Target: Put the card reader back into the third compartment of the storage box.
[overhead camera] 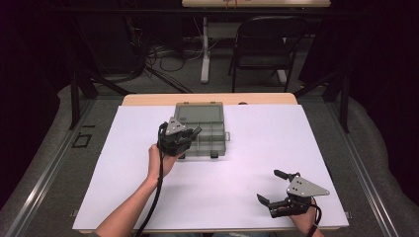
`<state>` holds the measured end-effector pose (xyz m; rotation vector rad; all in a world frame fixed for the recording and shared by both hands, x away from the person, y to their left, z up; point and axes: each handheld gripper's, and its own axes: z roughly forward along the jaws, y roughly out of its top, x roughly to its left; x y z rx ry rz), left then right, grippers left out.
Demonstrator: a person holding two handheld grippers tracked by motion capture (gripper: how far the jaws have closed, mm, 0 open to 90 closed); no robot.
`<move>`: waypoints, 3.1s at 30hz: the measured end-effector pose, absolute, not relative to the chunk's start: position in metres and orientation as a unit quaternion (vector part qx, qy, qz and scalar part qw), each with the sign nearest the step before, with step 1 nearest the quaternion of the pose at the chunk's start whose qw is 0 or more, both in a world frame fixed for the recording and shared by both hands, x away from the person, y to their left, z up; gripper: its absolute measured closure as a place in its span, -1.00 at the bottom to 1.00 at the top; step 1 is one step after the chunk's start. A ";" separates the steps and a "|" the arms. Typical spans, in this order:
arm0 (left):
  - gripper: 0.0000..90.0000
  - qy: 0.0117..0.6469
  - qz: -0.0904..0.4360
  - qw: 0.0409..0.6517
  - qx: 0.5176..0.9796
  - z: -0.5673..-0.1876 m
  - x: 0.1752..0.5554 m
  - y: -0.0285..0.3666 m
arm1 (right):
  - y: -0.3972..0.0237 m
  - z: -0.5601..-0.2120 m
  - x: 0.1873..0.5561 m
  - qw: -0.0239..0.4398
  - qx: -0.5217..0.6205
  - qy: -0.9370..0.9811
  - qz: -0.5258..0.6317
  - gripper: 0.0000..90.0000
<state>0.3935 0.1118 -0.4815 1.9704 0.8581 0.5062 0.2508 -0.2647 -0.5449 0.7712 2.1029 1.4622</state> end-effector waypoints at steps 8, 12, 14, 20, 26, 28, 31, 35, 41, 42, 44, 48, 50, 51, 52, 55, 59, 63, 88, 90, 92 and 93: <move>0.62 0.352 0.205 0.448 0.796 -0.481 0.399 0.111 | -0.265 -0.545 0.251 0.229 0.282 0.764 0.532 -0.97; 0.62 0.352 0.206 0.449 0.795 -0.480 0.401 0.109 | -0.264 -0.546 0.251 0.229 0.282 0.763 0.534 -0.97; 0.63 0.352 0.206 0.450 0.794 -0.479 0.403 0.108 | -0.265 -0.545 0.251 0.229 0.283 0.764 0.533 -0.97; 0.63 0.356 0.203 0.446 0.796 -0.482 0.407 0.105 | -0.265 -0.545 0.251 0.229 0.282 0.764 0.533 -0.97; 0.63 0.354 0.203 0.444 0.798 -0.480 0.411 0.100 | -0.266 -0.544 0.251 0.231 0.283 0.762 0.534 -0.97; 0.63 0.356 0.203 0.445 0.796 -0.480 0.412 0.099 | -0.266 -0.544 0.251 0.230 0.284 0.762 0.534 -0.97; 0.63 0.360 0.202 0.445 0.794 -0.480 0.415 0.099 | -0.265 -0.545 0.251 0.229 0.283 0.763 0.534 -0.97; 0.63 0.362 0.201 0.446 0.793 -0.479 0.417 0.099 | -0.265 -0.545 0.251 0.229 0.283 0.763 0.534 -0.97; 0.63 0.369 0.199 0.442 0.793 -0.482 0.420 0.097 | -0.265 -0.545 0.251 0.229 0.283 0.764 0.533 -0.97; 0.63 0.374 0.198 0.440 0.792 -0.483 0.422 0.097 | -0.265 -0.545 0.251 0.230 0.283 0.764 0.533 -0.97; 0.63 0.375 0.198 0.439 0.792 -0.483 0.423 0.096 | -0.265 -0.545 0.251 0.229 0.283 0.764 0.532 -0.97; 0.63 0.379 0.197 0.435 0.793 -0.485 0.428 0.093 | -0.265 -0.545 0.251 0.230 0.283 0.763 0.533 -0.97; 0.63 0.380 0.197 0.433 0.793 -0.485 0.429 0.092 | -0.265 -0.545 0.251 0.230 0.284 0.763 0.533 -0.97; 0.63 0.385 0.195 0.433 0.791 -0.486 0.431 0.092 | -0.265 -0.544 0.251 0.229 0.285 0.763 0.533 -0.97; 0.63 0.385 0.195 0.433 0.791 -0.486 0.431 0.092 | -0.265 -0.544 0.251 0.229 0.285 0.763 0.533 -0.97; 0.63 0.389 0.193 0.429 0.792 -0.488 0.435 0.090 | -0.265 -0.545 0.251 0.228 0.285 0.763 0.534 -0.97; 0.63 0.392 0.194 0.425 0.792 -0.489 0.439 0.088 | -0.265 -0.544 0.251 0.231 0.283 0.763 0.533 -0.97; 0.63 0.395 0.193 0.419 0.794 -0.491 0.443 0.085 | -0.266 -0.545 0.252 0.229 0.286 0.762 0.533 -0.97; 0.62 0.415 0.190 0.392 0.799 -0.504 0.458 0.075 | -0.266 -0.544 0.250 0.228 0.287 0.764 0.531 -0.97; 0.63 0.415 0.193 0.390 0.799 -0.505 0.458 0.074 | -0.266 -0.544 0.250 0.228 0.286 0.764 0.531 -0.97; 0.62 0.414 0.191 0.386 0.802 -0.506 0.459 0.073 | -0.266 -0.544 0.250 0.228 0.286 0.764 0.531 -0.97; 0.62 0.413 0.192 0.385 0.803 -0.506 0.460 0.073 | -0.266 -0.544 0.250 0.228 0.286 0.764 0.531 -0.97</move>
